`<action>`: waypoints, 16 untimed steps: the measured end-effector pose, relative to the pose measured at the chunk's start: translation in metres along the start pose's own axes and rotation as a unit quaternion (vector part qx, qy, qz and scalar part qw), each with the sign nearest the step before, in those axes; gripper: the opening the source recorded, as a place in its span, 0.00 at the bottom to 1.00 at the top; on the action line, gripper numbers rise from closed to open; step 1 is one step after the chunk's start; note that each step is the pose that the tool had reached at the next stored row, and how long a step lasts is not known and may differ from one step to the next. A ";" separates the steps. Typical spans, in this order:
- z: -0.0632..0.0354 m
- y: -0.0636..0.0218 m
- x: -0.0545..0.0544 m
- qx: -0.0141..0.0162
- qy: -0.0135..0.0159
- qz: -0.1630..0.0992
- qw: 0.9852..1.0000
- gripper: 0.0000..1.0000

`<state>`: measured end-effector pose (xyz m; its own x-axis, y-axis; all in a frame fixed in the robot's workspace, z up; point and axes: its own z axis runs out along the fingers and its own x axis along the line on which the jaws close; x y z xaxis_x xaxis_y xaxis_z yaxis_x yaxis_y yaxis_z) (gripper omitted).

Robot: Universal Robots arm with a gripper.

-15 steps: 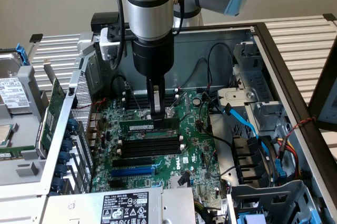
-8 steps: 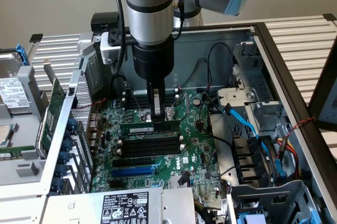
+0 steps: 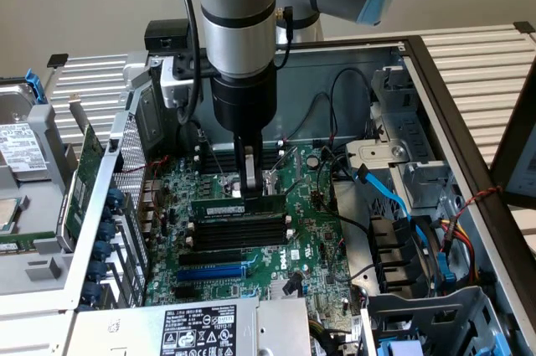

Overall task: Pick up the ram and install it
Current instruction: 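Insert the ram into the slot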

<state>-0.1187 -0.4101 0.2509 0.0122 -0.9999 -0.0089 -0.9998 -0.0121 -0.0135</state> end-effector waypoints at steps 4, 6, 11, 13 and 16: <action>0.0009 0.0000 0.000 0.000 0.000 -0.005 1.000 0.14; 0.0012 0.0000 0.000 0.000 0.000 -0.005 1.000 0.14; 0.0021 0.0000 0.001 0.000 0.000 -0.005 1.000 0.14; 0.0023 0.0000 0.002 0.000 0.000 -0.005 1.000 0.14; 0.0028 0.0000 0.003 -0.001 0.000 -0.004 1.000 0.14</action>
<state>-0.1186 -0.4131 0.2481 0.0212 -0.9997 -0.0079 -0.9997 -0.0211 -0.0113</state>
